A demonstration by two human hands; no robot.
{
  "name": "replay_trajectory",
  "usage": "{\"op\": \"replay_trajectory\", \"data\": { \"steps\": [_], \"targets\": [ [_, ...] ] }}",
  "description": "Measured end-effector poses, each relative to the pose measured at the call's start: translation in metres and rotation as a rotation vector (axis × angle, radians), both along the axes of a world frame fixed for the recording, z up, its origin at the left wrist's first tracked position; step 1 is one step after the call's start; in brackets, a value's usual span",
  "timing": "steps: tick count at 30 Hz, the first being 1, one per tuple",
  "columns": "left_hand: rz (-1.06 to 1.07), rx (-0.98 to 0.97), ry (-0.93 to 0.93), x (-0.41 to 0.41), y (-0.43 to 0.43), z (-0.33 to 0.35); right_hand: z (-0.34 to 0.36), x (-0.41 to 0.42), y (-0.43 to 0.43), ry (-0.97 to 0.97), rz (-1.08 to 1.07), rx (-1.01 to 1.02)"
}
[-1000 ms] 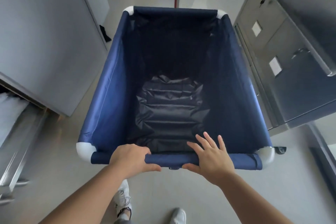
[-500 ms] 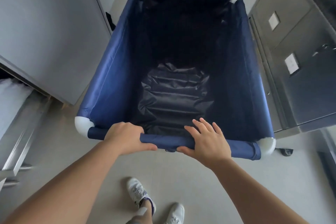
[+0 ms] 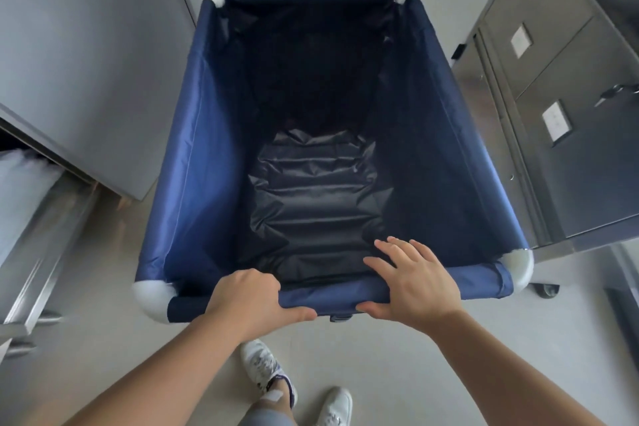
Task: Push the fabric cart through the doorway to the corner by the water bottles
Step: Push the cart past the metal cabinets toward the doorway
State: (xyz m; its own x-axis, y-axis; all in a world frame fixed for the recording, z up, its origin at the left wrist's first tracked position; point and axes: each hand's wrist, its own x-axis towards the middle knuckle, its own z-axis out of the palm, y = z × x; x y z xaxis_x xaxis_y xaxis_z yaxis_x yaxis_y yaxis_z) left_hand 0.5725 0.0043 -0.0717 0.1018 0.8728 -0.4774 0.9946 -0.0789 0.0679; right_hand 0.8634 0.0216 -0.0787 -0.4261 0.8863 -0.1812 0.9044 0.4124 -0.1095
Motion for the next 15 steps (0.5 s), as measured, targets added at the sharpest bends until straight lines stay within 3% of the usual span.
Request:
{"op": "replay_trajectory", "data": {
  "steps": [15],
  "targets": [
    [0.089,0.087,-0.078,-0.045,0.026,0.0,0.002,-0.05,0.035,0.029,-0.055,-0.043]
  ]
}}
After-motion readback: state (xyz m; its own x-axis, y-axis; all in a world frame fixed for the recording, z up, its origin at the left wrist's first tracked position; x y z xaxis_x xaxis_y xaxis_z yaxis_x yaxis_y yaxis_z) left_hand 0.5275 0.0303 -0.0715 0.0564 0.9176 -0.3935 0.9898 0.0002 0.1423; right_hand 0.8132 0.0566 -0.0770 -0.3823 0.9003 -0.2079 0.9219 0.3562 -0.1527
